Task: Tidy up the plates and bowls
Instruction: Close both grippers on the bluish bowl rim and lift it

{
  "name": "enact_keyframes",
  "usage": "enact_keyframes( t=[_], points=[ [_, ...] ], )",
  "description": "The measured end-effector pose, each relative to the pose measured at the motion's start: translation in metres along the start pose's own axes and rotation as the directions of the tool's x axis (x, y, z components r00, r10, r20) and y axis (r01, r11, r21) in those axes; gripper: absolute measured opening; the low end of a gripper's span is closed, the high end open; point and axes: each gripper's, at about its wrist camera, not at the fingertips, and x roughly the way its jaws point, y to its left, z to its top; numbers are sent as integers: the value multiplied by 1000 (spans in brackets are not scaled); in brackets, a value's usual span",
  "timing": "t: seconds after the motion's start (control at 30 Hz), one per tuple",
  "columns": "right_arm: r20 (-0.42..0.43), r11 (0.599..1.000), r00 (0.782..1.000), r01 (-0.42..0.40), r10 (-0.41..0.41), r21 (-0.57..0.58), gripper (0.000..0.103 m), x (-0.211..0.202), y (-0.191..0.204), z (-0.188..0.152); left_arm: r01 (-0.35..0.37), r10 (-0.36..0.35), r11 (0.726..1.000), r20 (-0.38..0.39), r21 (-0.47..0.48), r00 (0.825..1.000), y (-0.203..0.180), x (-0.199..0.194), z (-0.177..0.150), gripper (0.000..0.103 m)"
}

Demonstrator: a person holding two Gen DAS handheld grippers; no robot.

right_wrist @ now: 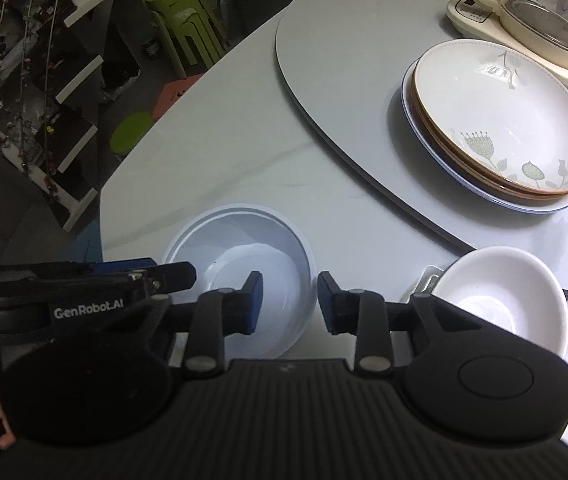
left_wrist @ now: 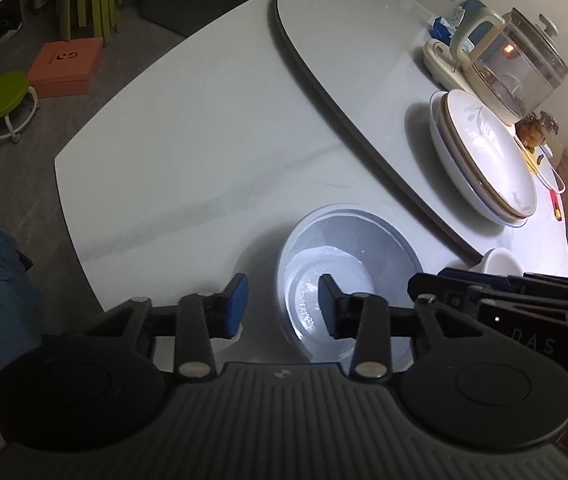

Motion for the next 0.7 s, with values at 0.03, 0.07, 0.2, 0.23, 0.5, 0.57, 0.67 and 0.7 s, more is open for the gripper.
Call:
enact_keyframes(
  t=[0.03, 0.07, 0.2, 0.23, 0.5, 0.57, 0.67, 0.7],
  points=[
    [5, 1000, 1000, 2, -2, 3, 31, 2, 0, 0, 3, -3, 1000, -3, 2, 1000, 0, 3, 0, 38],
    [8, 1000, 1000, 7, -7, 4, 29, 5, 0, -1, 6, -6, 1000, -6, 4, 1000, 0, 6, -1, 36],
    [-1, 1000, 1000, 11, -11, 29, 19, 14, -5, -3, 22, -21, 1000, -23, 23, 1000, -4, 17, -4, 30],
    [-4, 1000, 1000, 10, -10, 28, 19, 16, -5, -4, 26, -26, 999, -26, 20, 999, -5, 19, -5, 30],
    [0, 1000, 1000, 11, -11, 23, 19, 8, -8, -5, 48, -48, 999, -20, 8, 999, -8, 12, -7, 30],
    [-5, 999, 1000, 4, -4, 33, 19, 3, -8, -3, 50, -50, 999, -18, 1, 999, -10, 3, -6, 30],
    [-8, 999, 1000, -3, 3, 42, 19, -9, -5, 0, 61, -61, 998, -15, -13, 998, -11, -12, -2, 30],
    [-8, 999, 1000, -6, 7, 46, 19, -13, -5, 1, 66, -66, 998, -15, -18, 998, -12, -18, -1, 30]
  ],
)
